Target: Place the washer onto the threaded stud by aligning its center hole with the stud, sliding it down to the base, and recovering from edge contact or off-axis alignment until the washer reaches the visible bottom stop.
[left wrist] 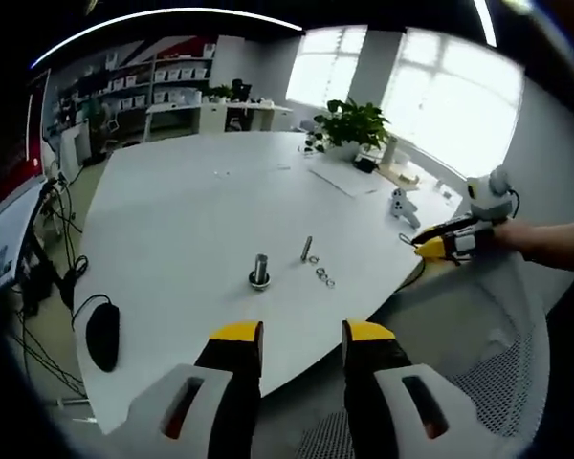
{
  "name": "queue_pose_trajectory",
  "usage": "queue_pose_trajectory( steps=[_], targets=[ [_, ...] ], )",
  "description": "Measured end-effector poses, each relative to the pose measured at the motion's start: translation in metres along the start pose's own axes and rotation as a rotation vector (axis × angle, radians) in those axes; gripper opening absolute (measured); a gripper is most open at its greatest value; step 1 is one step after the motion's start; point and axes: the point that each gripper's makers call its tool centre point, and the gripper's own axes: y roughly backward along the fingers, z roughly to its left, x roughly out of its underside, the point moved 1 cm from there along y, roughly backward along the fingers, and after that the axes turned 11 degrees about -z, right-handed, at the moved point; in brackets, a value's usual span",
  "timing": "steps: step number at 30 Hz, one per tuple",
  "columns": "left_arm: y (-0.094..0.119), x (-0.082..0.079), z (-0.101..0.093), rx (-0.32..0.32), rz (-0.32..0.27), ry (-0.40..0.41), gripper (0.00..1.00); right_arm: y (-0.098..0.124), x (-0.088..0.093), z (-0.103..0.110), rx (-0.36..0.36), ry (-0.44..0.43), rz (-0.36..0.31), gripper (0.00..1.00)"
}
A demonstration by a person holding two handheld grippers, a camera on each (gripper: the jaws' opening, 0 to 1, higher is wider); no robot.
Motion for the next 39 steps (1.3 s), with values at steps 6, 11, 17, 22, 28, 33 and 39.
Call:
queue_pose_trajectory(
  steps=[6,11,17,22,28,33,39],
  targets=[
    [0.002,-0.004,-0.002,-0.018,-0.02,-0.046,0.31,0.0,0.002,-0.001,-0.002,0.011,0.017,0.31],
    [0.003,-0.002,-0.005,-0.01,-0.031,-0.059,0.3,0.0,0.006,0.002,-0.012,0.019,0.029,0.31],
    [0.001,0.001,-0.007,-0.004,-0.022,-0.096,0.29,0.0,0.008,0.002,-0.018,0.023,0.042,0.31],
    [0.001,0.004,-0.015,0.033,-0.018,-0.116,0.27,0.0,0.006,0.001,-0.012,0.002,0.025,0.31],
    [-0.003,0.012,-0.011,0.036,0.034,-0.074,0.29,-0.001,0.01,0.005,-0.03,0.019,0.056,0.31],
    [-0.002,0.009,-0.013,0.039,0.01,-0.097,0.28,-0.001,0.009,0.005,-0.036,0.006,0.048,0.31],
    [-0.003,0.012,-0.013,0.037,0.029,-0.096,0.28,-0.002,0.011,0.009,-0.054,0.021,0.062,0.31]
  ],
)
